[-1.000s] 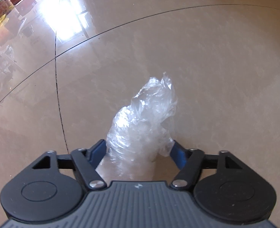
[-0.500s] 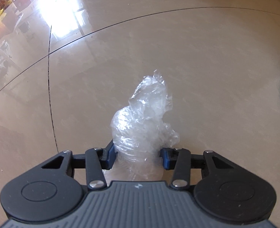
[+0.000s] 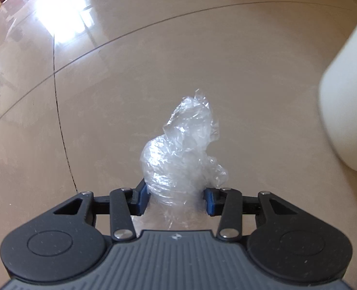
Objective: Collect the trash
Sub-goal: 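Carry the plastic bag over the bin and release it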
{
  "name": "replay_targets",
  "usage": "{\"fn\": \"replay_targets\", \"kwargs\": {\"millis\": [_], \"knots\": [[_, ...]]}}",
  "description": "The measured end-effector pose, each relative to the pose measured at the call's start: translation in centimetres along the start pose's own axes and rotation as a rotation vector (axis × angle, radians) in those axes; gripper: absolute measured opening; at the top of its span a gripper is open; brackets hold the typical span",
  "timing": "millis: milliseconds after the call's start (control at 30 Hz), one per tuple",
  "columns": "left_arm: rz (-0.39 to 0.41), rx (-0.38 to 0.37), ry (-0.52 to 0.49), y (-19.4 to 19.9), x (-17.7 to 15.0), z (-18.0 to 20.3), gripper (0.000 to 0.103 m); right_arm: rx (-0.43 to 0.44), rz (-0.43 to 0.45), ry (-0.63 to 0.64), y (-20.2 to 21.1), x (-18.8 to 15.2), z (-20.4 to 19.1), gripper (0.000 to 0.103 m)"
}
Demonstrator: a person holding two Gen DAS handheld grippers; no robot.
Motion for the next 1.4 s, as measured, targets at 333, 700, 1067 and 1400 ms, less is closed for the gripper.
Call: {"fn": "replay_targets", "kwargs": {"millis": [333,700,1067,1400], "knots": [[0.058,-0.112,-0.108,10.9,1.3,4.2,0.043,-0.025,0.014,0.023,0.0,-0.2,-0.5,0.015],[0.179,-0.234,-0.256,24.1,5.8,12.9,0.043,-0.027,0.025,0.037,0.1,-0.5,-0.6,0.015],[0.240,-0.368,-0.262,24.9,10.5,22.7,0.082,0.000,0.026,0.025,0.4,-0.5,0.2,0.015],[0.379,-0.170,-0.364,24.5,9.5,25.5,0.096,0.018,0.026,0.023,0.5,-0.5,0.6,0.015]]}}
Point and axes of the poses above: each gripper's, at about its wrist camera, not at the fingertips, and y roughly against the way its jaws point, z to its right, x to its top, the point moved 2 cm from there along -y, roughly the way its jaws point, and after that the axes turned 4 degrees about -x, right-handed, at the moved point
